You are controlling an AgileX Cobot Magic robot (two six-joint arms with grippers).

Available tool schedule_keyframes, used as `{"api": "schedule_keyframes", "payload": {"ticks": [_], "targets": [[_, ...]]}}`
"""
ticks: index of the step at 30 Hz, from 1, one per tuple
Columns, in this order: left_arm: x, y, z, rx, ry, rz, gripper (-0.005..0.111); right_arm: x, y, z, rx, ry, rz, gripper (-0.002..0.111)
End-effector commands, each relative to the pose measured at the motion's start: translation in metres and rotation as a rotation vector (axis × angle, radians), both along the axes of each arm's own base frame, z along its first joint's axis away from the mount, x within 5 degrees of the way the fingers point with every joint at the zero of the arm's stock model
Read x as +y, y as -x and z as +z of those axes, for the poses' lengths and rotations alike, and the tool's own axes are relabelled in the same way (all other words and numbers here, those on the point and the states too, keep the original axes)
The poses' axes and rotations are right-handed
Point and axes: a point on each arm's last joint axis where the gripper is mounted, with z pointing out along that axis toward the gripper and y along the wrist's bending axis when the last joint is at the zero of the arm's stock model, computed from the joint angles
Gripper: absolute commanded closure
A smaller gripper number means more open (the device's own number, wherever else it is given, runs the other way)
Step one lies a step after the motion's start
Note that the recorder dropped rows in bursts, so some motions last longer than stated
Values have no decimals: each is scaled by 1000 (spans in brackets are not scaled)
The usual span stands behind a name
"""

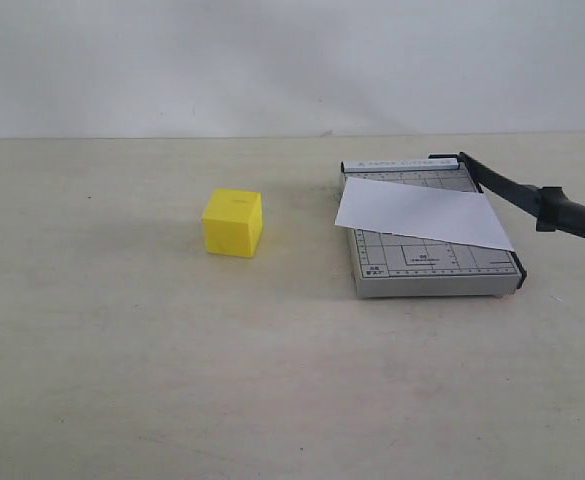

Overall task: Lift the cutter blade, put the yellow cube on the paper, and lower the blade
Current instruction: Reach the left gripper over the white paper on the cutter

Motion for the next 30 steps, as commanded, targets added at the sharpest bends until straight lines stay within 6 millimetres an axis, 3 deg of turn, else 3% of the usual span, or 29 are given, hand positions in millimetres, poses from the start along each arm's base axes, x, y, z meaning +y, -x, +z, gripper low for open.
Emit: {"api": "schedule_keyframes", "payload": {"ticks": [1,3,6,9,11,13,15,17,18,19,20,24,30], "targets": [[-5,3,14,74,-28,-46,102,0,0,0,3,-3,-2,108],[-5,1,34,66,-35,-49,102,0,0,0,3,-3,-2,108],[-6,-10,69,129,-185,-48,102,0,0,0,-1,-2,-3,108],[-16,-44,96,313,-334,-189,102,0,-1,1,-12,0,-6,108],[-35,-70,101,420,-445,-394,102,0,-1,1,-12,0,-6,108],[-67,-98,101,424,-512,-684,102,0,0,0,-8,-1,-5,108],[-97,-126,97,365,-424,-885,102,0,0,-1,4,-5,-2,108],[-122,-151,89,309,-371,-955,102,1,1,-2,23,-9,5,108],[-145,-178,68,369,-460,-1007,102,2,3,-4,56,-16,16,108],[-155,-187,58,406,-462,-1030,102,3,4,-6,73,-20,22,108],[-179,-208,31,480,-478,-1101,102,3,4,-6,79,-21,24,108],[-237,-261,-28,575,-531,-1197,102,3,4,-5,70,-20,21,108],[-305,-330,-70,585,-536,-1119,102,3,4,-5,70,-20,21,108]]}}
